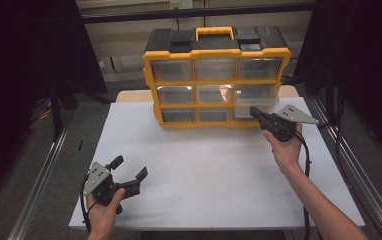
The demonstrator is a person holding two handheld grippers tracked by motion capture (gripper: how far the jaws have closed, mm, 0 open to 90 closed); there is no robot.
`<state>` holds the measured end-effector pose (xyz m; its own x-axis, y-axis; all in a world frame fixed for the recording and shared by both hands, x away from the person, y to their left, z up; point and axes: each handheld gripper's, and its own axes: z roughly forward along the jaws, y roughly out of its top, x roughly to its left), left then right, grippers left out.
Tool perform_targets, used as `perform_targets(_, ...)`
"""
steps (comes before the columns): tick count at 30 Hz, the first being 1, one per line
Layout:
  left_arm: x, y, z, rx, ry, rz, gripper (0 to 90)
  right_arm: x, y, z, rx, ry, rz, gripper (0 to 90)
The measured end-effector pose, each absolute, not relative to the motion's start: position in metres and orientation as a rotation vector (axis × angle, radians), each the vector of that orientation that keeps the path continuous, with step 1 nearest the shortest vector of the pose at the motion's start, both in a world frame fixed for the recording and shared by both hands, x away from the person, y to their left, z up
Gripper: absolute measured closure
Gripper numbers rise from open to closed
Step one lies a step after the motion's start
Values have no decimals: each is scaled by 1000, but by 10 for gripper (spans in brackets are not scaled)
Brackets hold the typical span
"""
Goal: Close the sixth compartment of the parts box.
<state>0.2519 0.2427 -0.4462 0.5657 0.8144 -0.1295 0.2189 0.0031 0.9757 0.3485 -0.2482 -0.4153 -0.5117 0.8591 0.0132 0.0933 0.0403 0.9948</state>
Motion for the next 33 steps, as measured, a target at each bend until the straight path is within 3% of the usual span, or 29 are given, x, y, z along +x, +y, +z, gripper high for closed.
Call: perform_targets(33, 252, 242, -446, 1524, 915, 595, 42, 363, -247, -416, 997, 1664, 1539, 900)
